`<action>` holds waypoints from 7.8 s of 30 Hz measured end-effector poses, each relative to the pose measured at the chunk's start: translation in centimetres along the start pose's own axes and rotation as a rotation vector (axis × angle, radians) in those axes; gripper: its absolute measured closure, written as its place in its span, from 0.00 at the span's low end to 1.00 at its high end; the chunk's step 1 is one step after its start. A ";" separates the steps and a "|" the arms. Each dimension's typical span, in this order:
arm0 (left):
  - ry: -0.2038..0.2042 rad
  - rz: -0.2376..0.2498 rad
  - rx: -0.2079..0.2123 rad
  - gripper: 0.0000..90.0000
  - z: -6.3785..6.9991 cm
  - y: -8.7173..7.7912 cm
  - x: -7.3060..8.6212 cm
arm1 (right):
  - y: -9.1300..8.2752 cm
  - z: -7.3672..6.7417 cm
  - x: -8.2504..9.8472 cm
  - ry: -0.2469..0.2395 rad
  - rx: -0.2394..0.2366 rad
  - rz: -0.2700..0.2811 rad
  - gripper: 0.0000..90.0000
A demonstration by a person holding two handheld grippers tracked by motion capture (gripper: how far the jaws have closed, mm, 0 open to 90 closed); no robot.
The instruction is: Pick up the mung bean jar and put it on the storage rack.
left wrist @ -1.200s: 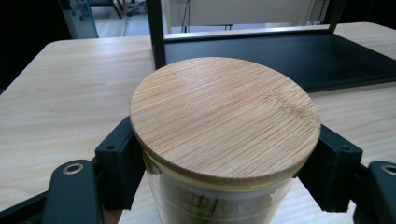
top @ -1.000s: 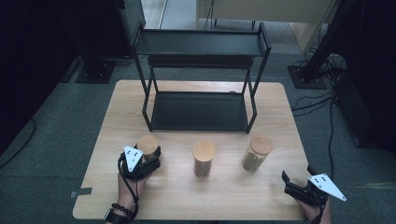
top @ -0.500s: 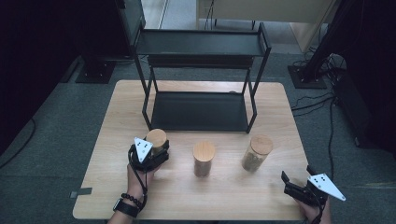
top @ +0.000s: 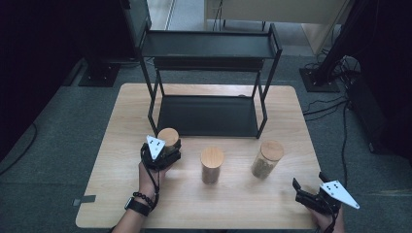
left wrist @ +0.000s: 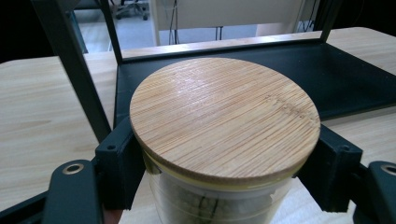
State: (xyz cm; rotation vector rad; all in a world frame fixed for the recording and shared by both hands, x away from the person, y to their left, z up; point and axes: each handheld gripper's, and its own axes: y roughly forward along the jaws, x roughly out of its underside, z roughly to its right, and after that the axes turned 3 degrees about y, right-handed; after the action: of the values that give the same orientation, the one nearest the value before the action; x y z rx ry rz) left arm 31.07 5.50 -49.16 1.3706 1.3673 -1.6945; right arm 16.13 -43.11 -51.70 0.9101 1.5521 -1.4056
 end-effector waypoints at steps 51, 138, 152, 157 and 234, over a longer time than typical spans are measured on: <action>0.016 -0.030 -0.019 0.28 0.9 8.0 -2.9 | 0.0 0.1 0.0 0.007 -0.008 0.000 0.04; -0.070 -0.096 -0.042 0.00 0.2 12.0 -4.0 | 0.0 0.1 0.0 0.007 -0.016 0.002 0.04; -0.048 -0.054 -0.044 0.00 0.1 9.4 -2.1 | 0.0 0.0 0.0 0.001 -0.013 0.002 0.04; -0.010 -0.047 -0.044 0.00 0.2 8.7 -1.4 | 0.0 -0.1 0.0 -0.001 -0.011 0.001 0.04; -0.024 -0.034 0.011 0.00 -4.6 -2.3 3.6 | 0.0 -0.3 0.1 -0.007 0.013 -0.004 0.04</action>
State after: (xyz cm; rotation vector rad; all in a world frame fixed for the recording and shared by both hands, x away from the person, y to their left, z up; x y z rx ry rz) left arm 29.54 11.14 -51.48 1.3358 1.3768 -1.7374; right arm 16.10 -42.83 -51.77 0.9094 1.5419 -1.4224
